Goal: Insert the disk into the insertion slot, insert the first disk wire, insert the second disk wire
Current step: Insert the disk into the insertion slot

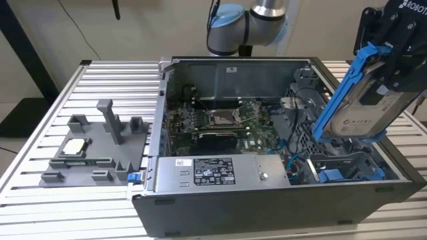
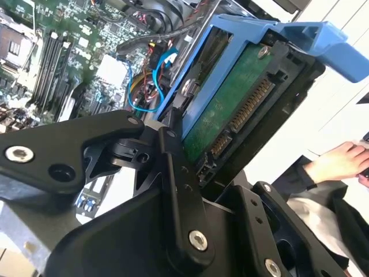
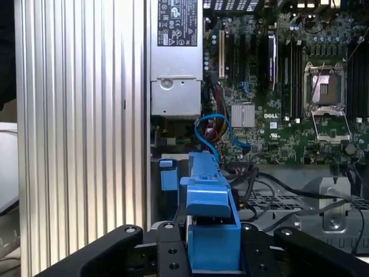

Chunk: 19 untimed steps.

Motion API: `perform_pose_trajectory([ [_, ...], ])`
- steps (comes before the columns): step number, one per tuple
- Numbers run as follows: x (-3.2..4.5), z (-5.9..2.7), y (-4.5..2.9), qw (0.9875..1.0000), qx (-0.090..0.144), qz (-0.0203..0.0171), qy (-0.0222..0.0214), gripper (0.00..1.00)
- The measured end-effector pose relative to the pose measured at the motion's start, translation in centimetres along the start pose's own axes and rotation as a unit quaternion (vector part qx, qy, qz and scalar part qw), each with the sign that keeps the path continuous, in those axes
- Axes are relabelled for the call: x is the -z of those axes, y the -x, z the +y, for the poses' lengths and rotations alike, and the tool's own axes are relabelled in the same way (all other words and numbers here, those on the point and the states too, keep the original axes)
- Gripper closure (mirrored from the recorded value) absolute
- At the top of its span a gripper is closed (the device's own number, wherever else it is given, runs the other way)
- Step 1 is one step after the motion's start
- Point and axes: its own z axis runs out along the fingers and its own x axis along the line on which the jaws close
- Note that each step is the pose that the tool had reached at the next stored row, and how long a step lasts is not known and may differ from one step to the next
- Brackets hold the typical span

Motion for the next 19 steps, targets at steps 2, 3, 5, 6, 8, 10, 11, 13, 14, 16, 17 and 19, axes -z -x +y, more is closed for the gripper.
perform_pose_trajectory([
  [2,-0.19,-0.05,0.00,1.0000,0.000,0.0001,0.0000,0.67],
  [3,-0.30,-0.07,0.00,1.0000,0.000,0.0001,0.0000,0.67],
  [5,-0.50,-0.12,0.00,1.0000,0.000,0.0000,0.0000,0.67],
  [6,-0.61,-0.14,-0.01,1.0000,0.000,0.0000,0.0000,0.67],
  [8,-0.81,-0.17,-0.01,1.0000,0.000,0.0001,0.0000,0.67],
  [10,-1.00,-0.21,-0.01,1.0000,0.000,0.0001,0.0000,0.67],
  [11,-1.09,-0.22,-0.01,1.0000,0.000,0.0001,0.0000,0.67],
  [13,-1.29,-0.27,-0.01,1.0000,0.000,0.0000,0.0000,0.67],
  [14,-1.40,-0.31,-0.01,1.0000,0.000,0.0000,0.0000,0.67],
  [16,-1.60,-0.39,-0.02,1.0000,0.000,0.0000,0.0000,0.67],
  [17,-1.70,-0.45,-0.03,1.0000,0.000,0.0000,0.0000,0.67],
  [19,-1.95,-0.59,-0.06,1.0000,0.000,0.0000,0.0000,0.67],
])
